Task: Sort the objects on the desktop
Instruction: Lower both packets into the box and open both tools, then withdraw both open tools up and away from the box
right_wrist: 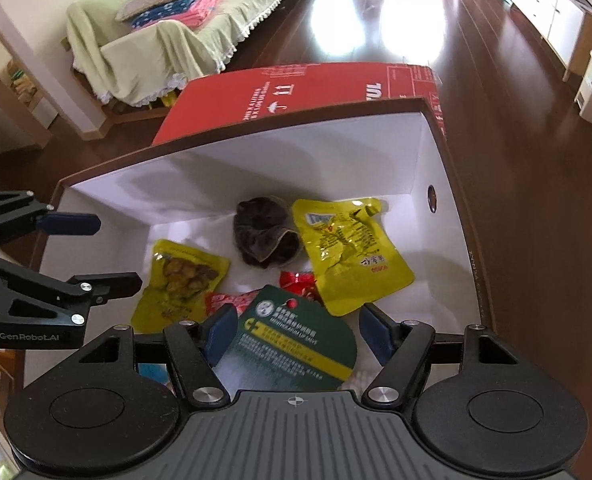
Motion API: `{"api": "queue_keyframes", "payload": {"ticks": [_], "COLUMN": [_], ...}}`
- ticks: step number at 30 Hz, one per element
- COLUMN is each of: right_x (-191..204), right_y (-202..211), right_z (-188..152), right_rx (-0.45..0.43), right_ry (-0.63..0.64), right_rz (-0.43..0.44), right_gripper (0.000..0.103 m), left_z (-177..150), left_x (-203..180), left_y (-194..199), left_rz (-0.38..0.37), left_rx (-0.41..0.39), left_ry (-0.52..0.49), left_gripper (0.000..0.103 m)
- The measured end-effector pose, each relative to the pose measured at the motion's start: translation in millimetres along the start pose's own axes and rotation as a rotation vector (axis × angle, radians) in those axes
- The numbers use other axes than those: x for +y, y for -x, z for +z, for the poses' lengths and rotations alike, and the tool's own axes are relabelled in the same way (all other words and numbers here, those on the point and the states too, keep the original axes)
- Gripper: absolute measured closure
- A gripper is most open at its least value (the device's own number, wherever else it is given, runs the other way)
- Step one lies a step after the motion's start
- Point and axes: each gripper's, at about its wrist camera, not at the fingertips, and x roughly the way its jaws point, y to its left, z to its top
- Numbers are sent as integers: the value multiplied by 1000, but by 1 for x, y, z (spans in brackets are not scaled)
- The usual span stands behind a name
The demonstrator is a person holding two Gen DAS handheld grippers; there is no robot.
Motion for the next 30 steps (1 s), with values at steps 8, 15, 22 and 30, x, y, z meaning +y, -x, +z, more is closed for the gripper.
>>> {"api": "queue_keyframes", "payload": {"ticks": [8, 15, 22, 30], "right_x": [12, 21, 30, 41], "right_y": [18, 34, 50, 68], "right_z": [-9, -19, -31, -43], "right_rx": [-32, -18, -15, -25], "right_ry": [-6, 8, 10, 23], "right_rz": [-52, -87, -105, -120], "right_gripper": [14, 14, 14, 14], "left_z": [-6, -16, -26, -37], "left_x": [-11, -17, -24, -37], "left_y": [28, 53, 74, 91], "left_rz": [29, 58, 63, 79], "left_rx": [-6, -2, -7, -20], "left_ry": [16, 65, 105, 110], "left_gripper": [28, 27, 26, 24]}}
